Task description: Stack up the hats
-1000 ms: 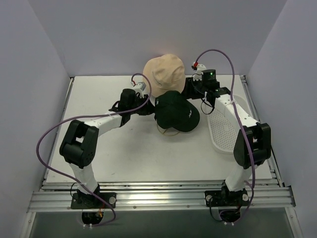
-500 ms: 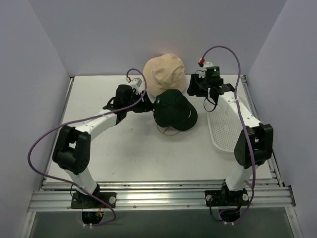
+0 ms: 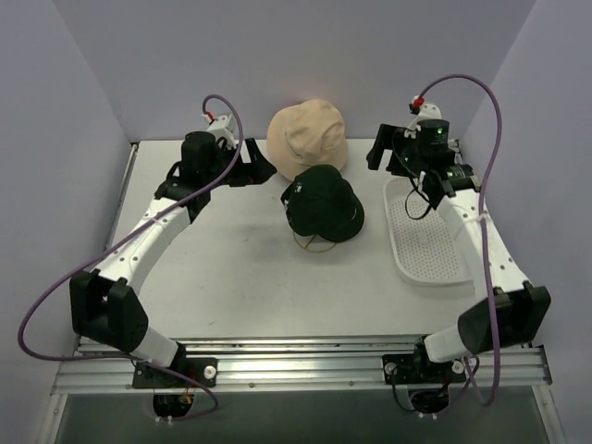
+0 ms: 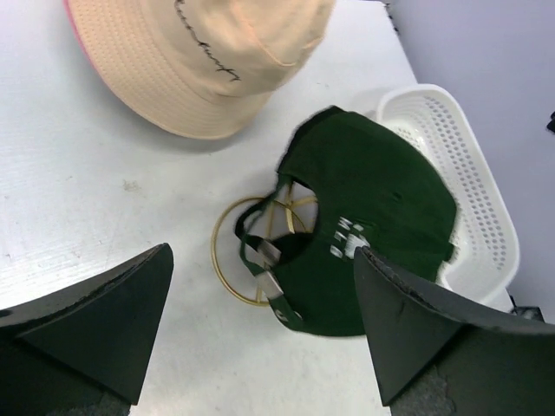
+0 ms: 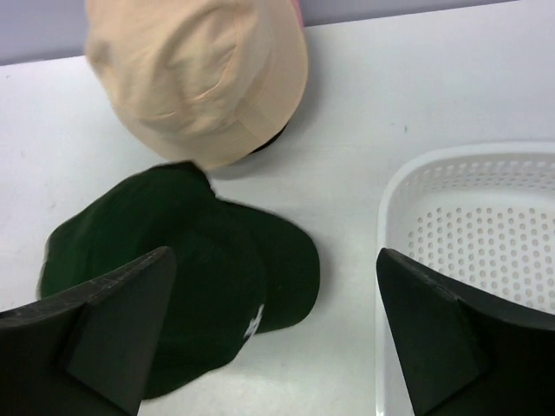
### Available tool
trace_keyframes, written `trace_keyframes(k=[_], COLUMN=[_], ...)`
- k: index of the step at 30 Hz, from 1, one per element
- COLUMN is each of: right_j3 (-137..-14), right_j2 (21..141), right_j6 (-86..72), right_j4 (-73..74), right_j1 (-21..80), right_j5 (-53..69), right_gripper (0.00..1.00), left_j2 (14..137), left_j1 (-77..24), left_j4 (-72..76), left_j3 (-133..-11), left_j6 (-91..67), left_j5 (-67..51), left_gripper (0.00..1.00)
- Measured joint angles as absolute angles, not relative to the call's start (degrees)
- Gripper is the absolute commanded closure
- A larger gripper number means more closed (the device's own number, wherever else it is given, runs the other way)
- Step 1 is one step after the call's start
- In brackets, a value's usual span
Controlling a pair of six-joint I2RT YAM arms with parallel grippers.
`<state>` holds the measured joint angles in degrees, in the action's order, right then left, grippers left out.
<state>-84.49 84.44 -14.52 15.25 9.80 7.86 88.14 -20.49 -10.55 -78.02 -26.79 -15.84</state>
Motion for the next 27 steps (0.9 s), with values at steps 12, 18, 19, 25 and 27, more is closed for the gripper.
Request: trace_keyframes(k=[12,18,19,25,27], right_j3=[-62.65,-52.71,-51.70,-50.02,-50.02], right_j2=[51.03,41.06,39.86,36.32,35.83], right_j6=[-24.01,-26.98,-27.24,-28.14,-28.32], right_j4=[12.32,13.06,13.37,14.35,14.37], right_j1=[27.59,28.62,28.64,28.64,28.64], right_j5=[-1.13,-2.57,-2.83,-4.12,-4.45], right_gripper=[0.00,0.00,0.00,0.00,0.00], left_j2=[56.10,43.31,41.91,37.82,37.43], left_j1=[-34.15,-35.62,-35.68,-35.88,-35.92], left_j4=[-16.56,-16.71,-16.69,-17.04,-16.97], left_j3=[-64.20,-52.42,-51.11,-48.21,-47.99], left_j6=[-24.21,-24.93,-24.99,-25.10,-25.10], left_j5=[-11.75,-13.10,-13.56,-14.20,-14.22], left_gripper=[0.06,0.06,0.06,0.06,0.06])
